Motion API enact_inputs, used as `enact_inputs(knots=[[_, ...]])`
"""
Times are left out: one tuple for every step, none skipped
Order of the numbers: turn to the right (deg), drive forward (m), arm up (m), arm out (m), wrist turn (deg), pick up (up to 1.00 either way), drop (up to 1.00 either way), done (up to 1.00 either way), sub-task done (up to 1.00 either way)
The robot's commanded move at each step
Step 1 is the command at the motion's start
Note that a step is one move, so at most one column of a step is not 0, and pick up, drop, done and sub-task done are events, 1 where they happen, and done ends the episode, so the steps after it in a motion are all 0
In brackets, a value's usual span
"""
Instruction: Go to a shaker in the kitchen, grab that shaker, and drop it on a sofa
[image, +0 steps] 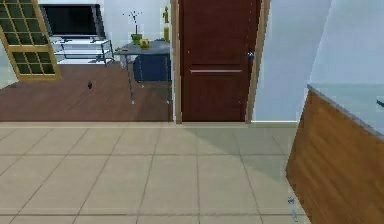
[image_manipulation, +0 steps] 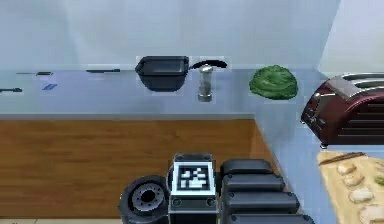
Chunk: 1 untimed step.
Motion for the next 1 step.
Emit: enact_inputs(knots=[[-27.0, 0.0, 0.0, 0.0, 0.0, 0.0, 0.0, 0.0, 0.0]])
